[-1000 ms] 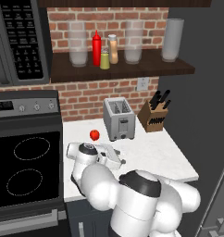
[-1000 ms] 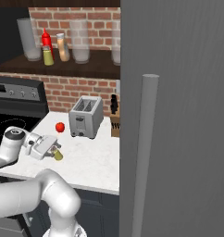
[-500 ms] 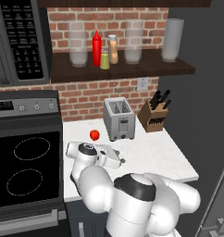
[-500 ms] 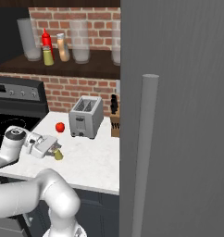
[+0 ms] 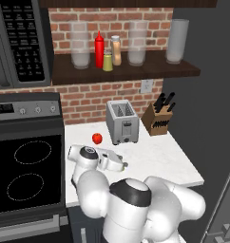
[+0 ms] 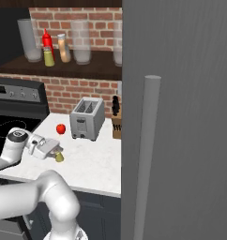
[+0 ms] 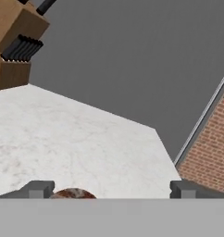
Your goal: Put the shaker and condiment bottle from the counter next to their counterparts in the cabinet.
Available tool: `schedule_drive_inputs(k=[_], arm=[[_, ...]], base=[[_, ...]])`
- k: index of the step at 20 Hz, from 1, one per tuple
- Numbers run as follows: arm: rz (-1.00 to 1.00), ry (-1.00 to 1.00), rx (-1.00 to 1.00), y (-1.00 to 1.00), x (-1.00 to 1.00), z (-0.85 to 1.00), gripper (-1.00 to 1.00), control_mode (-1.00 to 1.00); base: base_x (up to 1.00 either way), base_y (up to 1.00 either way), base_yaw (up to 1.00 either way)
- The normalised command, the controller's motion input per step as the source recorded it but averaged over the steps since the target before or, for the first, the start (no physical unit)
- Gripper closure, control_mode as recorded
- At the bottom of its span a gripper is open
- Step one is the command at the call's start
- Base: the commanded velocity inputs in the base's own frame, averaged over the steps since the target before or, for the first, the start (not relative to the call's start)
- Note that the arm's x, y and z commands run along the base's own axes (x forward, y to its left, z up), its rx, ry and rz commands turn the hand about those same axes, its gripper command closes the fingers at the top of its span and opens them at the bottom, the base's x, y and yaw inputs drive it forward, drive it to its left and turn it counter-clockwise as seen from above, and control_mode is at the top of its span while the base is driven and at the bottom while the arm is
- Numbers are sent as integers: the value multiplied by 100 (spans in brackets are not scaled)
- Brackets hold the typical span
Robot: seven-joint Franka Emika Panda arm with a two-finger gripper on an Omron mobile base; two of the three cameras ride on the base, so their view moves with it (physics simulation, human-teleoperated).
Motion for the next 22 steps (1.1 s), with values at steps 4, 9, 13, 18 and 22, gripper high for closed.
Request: schedule_drive_inputs(k=[4, 9, 13, 18, 22], arm=[[-6, 13, -4, 0, 0, -40, -100, -100], [-4, 17, -6, 0, 0, -42, -100, -100], [-3, 19, -10, 18, 10, -42, 100, -100], [-1, 12, -9, 14, 6, -28, 100, -100], [0, 0, -3, 0, 0, -1, 100, -100]], base=[[0, 0, 0], [0, 0, 0], [0, 0, 0], [0, 0, 0], [0, 0, 0]])
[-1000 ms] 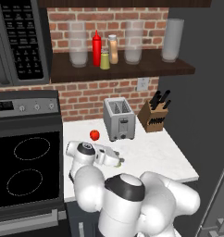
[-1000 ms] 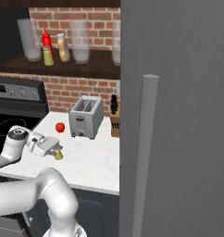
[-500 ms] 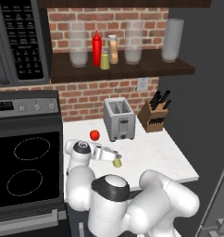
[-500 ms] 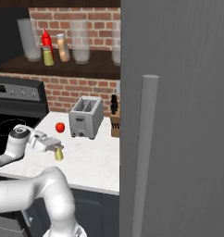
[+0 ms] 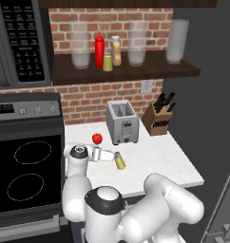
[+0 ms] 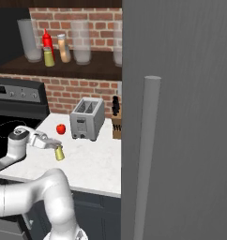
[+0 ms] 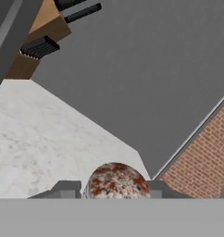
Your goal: Put the shaker and condiment bottle from the counter next to their counterparts in the cabinet.
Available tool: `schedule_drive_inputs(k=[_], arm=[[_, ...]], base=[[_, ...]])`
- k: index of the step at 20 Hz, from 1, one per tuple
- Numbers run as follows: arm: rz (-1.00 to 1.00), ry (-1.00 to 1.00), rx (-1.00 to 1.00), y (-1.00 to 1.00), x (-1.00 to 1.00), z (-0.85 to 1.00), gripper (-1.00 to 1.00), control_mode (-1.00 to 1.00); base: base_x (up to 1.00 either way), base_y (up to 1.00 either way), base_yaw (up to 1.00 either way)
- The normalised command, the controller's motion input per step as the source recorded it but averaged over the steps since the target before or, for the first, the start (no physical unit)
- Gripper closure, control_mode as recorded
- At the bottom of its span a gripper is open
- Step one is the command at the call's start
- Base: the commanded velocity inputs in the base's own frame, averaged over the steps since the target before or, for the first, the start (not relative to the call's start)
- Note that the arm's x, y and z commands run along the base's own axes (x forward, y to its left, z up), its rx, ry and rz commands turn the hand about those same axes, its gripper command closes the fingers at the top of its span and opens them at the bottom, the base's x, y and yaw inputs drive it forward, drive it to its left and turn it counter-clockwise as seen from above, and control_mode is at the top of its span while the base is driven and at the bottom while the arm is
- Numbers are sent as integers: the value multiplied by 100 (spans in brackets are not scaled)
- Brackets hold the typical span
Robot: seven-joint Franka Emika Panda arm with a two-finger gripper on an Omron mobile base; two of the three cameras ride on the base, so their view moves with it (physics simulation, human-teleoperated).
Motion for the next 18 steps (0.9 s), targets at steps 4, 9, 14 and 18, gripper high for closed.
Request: schedule_drive_inputs(k=[4, 9, 14, 18], arm=[[0, 0, 0, 0, 0, 0, 100, -100], [0, -3, 0, 0, 0, 24, 100, -100], [2, -9, 0, -2, 0, 56, 100, -100], [10, -15, 0, -7, 0, 48, 100, -100]], base=[[0, 0, 0], [0, 0, 0], [0, 0, 0], [0, 0, 0]])
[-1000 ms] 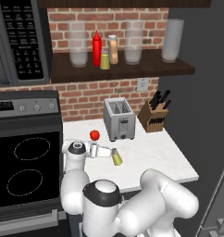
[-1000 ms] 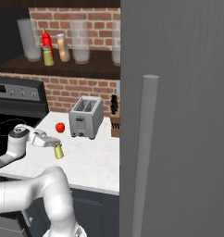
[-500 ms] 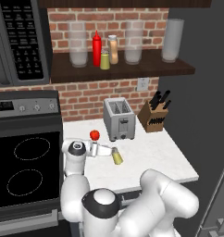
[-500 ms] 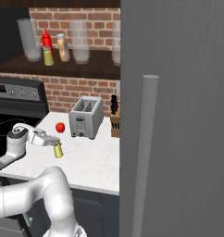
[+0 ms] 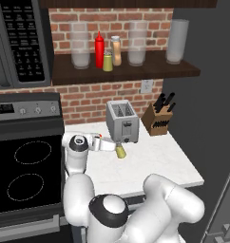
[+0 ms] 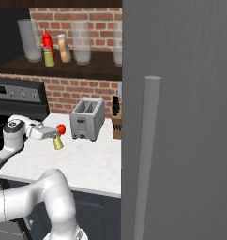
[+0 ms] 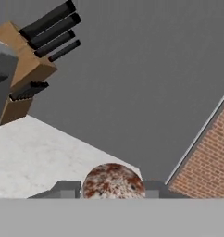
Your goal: Put the shaker and condiment bottle from the counter next to their counterparts in the cabinet.
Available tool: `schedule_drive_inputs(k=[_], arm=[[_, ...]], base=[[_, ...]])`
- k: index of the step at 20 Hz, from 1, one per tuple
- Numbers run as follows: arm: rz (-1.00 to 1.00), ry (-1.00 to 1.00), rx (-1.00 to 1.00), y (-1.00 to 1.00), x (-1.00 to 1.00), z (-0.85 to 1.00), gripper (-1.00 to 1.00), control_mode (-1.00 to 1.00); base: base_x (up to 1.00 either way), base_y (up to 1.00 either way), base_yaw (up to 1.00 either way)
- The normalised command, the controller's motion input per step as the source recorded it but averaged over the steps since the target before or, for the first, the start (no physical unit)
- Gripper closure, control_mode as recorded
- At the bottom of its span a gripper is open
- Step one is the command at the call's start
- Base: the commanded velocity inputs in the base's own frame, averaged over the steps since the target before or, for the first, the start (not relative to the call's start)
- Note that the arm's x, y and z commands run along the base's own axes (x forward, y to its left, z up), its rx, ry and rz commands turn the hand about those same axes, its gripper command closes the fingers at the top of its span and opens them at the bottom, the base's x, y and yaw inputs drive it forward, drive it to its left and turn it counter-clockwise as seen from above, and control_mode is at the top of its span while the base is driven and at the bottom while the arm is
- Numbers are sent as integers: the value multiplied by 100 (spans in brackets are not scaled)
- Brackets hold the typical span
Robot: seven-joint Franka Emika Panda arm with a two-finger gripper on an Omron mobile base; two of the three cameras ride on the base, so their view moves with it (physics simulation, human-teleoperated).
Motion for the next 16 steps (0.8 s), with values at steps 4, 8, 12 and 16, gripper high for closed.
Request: schedule_drive_inputs(k=[4, 8, 12, 16], arm=[[19, -18, 0, -3, -1, 34, 100, -100], [27, -19, 0, -3, -2, 24, 100, -100], [34, -15, 0, -6, -4, 12, 100, -100], [34, -11, 0, -9, -4, 6, 100, -100]], base=[[0, 0, 0], [0, 0, 0], [0, 0, 0], [0, 0, 0]])
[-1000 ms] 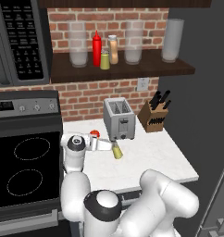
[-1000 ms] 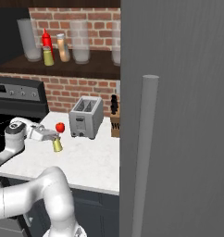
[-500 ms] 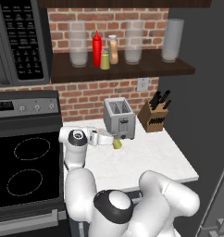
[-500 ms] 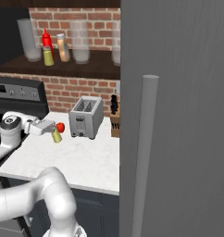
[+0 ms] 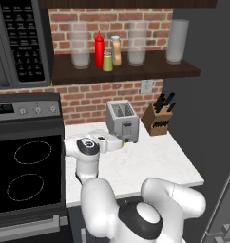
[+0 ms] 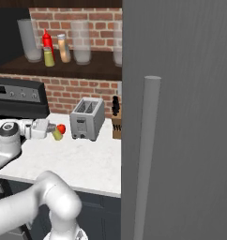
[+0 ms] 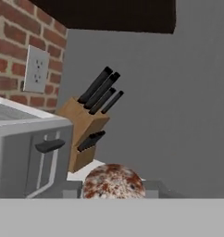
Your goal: Put the shaker and condiment bottle from the counter next to their counterparts in the cabinet.
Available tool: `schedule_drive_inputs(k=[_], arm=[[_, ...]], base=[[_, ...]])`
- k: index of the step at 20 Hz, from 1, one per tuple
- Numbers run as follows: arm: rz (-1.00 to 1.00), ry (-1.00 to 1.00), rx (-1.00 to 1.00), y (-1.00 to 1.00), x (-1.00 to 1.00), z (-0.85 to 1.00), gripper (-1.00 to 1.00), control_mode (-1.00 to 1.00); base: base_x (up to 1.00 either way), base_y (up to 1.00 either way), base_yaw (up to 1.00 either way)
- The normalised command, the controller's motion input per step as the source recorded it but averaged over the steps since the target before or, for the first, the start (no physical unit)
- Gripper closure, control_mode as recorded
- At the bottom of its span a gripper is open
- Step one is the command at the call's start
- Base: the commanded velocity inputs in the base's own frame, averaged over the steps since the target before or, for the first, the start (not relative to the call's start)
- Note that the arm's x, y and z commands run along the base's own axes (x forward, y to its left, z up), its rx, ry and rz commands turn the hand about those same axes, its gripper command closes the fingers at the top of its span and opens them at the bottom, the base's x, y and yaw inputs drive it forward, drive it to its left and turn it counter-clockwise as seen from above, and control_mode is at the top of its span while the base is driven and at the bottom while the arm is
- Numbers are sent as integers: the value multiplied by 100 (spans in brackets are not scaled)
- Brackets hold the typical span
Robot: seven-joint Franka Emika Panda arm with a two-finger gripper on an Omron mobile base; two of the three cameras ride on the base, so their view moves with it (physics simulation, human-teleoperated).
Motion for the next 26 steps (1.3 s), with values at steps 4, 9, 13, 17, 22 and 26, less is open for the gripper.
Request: schedule_drive_inputs(k=[4, 9, 13, 17, 22, 26], arm=[[34, -7, 0, -13, -4, 3, 100, -100], [33, -1, 0, -15, 0, 4, 100, -100], [33, 0, 0, -13, 0, 11, 100, -100], [30, 0, 0, -15, 0, 22, 100, -100], [24, 0, 0, -14, -2, 30, 100, -100], [14, -1, 0, -15, -5, 27, 100, -100]], base=[[0, 0, 0], [0, 0, 0], [0, 0, 0], [0, 0, 0], [0, 0, 0], [0, 0, 0]])
